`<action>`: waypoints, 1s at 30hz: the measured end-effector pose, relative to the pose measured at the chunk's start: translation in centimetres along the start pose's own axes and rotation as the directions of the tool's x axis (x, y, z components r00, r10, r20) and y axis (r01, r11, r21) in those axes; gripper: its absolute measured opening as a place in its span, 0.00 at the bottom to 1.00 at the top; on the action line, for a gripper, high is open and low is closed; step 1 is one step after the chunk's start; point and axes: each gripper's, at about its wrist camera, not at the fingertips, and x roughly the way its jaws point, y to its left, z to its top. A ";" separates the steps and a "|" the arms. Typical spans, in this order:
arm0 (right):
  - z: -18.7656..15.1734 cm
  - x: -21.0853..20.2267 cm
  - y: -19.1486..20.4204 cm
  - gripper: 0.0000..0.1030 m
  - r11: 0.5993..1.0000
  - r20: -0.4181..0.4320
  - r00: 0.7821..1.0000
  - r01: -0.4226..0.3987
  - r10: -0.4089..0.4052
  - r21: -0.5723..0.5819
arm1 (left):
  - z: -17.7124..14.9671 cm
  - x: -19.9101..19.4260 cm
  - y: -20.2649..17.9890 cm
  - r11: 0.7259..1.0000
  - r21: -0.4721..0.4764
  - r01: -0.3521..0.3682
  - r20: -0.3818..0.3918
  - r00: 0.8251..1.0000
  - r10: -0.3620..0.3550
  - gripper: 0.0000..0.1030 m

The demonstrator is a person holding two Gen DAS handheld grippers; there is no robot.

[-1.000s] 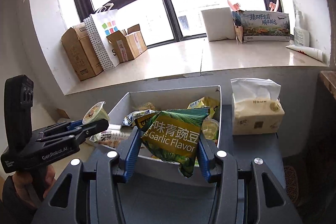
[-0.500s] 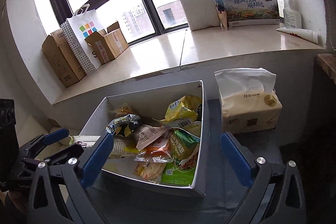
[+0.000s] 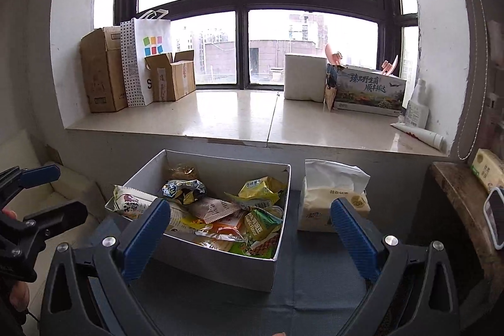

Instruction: Organize snacks

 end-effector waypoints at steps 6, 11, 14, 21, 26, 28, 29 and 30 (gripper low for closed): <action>-2.2 -3.6 0.3 1.00 0.997 -0.042 0.996 -0.073 0.075 0.039 | -3.3 -4.2 0.2 0.999 -0.033 -0.027 -0.033 0.999 0.026 1.00; -4.8 -7.5 0.0 1.00 0.990 -0.049 0.992 -0.112 0.116 0.087 | -6.2 -6.7 0.7 0.994 -0.106 -0.031 -0.074 0.997 0.023 1.00; -6.4 -9.4 0.3 1.00 0.984 -0.059 0.988 -0.136 0.143 0.115 | -7.7 -8.0 0.5 0.988 -0.153 -0.003 -0.092 0.996 -0.011 1.00; -9.5 -12.1 2.6 1.00 0.987 -0.087 0.987 -0.127 0.136 0.097 | -9.5 -9.7 -1.0 0.990 -0.137 -0.016 -0.099 0.995 0.003 1.00; -9.2 -12.1 2.9 1.00 0.986 -0.091 0.984 -0.143 0.151 0.085 | -9.2 -9.7 -1.2 0.991 -0.136 -0.009 -0.095 0.995 -0.004 1.00; -9.4 -11.9 2.8 1.00 0.984 -0.102 0.983 -0.146 0.156 0.100 | -9.2 -9.6 -1.2 0.991 -0.136 -0.006 -0.100 0.995 -0.007 1.00; -9.5 -11.8 2.7 1.00 0.984 -0.110 0.982 -0.142 0.154 0.106 | -9.3 -9.5 -1.2 0.991 -0.135 -0.008 -0.102 0.995 -0.006 1.00; -9.6 -11.7 2.6 1.00 0.984 -0.116 0.981 -0.140 0.153 0.112 | -9.3 -9.5 -1.3 0.991 -0.133 -0.008 -0.106 0.994 -0.007 1.00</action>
